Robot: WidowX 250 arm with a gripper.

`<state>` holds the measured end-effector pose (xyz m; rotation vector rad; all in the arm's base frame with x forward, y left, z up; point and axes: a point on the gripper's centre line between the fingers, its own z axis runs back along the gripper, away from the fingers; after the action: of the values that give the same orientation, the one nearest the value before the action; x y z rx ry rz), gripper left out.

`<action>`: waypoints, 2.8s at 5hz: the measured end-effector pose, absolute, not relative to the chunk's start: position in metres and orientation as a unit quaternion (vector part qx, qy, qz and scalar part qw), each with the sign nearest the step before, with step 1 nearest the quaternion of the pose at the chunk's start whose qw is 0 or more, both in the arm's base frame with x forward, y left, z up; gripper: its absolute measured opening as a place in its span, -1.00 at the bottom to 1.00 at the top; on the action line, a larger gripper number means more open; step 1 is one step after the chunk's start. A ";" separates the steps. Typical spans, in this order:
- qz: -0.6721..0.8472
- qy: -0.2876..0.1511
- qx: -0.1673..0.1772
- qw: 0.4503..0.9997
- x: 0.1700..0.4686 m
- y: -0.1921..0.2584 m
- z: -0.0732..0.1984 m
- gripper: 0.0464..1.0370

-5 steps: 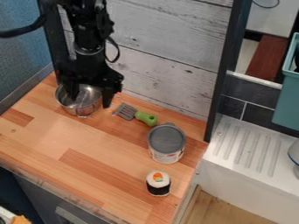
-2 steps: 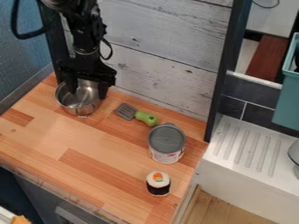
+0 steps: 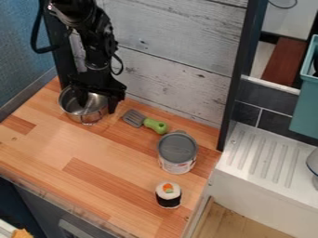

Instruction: Move the silver pot to the middle bottom of the table

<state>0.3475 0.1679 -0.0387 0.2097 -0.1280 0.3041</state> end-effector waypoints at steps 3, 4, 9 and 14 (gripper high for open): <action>0.130 -0.072 0.083 0.985 0.351 0.165 -0.055 -0.39; 0.130 -0.072 0.080 0.986 0.348 0.163 -0.056 -0.78; 0.198 -0.086 0.116 0.970 0.306 0.161 0.030 -0.93; 0.215 -0.090 0.074 0.970 0.240 0.057 -0.004 -0.93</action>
<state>0.2397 0.0574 -0.0038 0.1496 -0.1815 0.4340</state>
